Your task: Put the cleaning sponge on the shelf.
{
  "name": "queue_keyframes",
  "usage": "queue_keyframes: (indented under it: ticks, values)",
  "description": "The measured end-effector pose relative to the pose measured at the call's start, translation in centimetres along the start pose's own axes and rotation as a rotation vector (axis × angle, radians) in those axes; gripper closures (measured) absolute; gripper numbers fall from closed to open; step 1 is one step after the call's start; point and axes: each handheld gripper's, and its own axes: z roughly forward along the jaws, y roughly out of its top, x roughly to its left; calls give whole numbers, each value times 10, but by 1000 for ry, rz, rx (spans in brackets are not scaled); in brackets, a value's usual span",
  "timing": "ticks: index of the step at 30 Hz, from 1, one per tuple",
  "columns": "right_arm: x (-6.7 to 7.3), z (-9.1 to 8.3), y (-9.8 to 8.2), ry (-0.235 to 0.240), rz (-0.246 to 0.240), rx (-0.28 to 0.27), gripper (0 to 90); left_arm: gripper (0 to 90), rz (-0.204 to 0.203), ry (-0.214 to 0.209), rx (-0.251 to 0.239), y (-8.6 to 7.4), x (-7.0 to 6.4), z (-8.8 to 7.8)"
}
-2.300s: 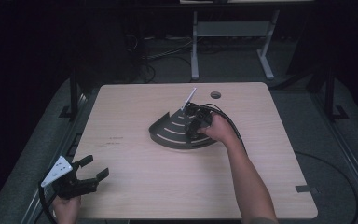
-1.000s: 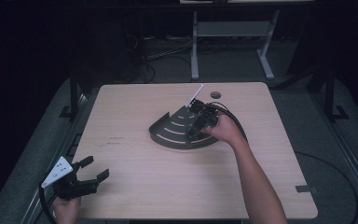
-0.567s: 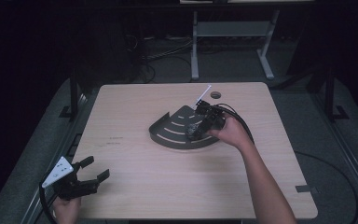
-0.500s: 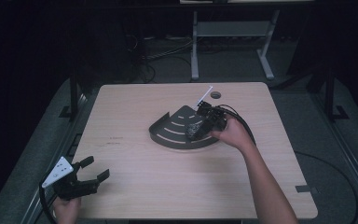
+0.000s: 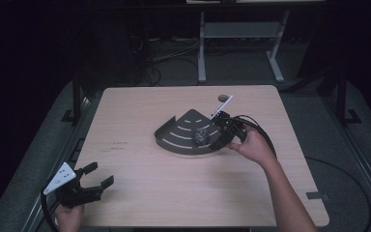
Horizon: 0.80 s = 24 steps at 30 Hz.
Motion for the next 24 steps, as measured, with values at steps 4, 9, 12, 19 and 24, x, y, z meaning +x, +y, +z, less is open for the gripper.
queue_keyframes:
  ticks: [4,9,12,19,24]
  values:
    - [1,-2,-7,-1,1,-5,157,133,0,-1,-1,0,-1,0]
    - [3,-6,-21,0,13,-11,157,133,5,-2,4,0,-1,1]
    - [4,-6,-26,-2,11,-13,157,133,4,-2,3,0,-1,1]
    - [6,-9,-41,1,24,-18,157,133,3,-3,4,0,-2,1]
    - [9,-8,-48,4,25,-18,157,133,6,-3,4,0,-2,1]
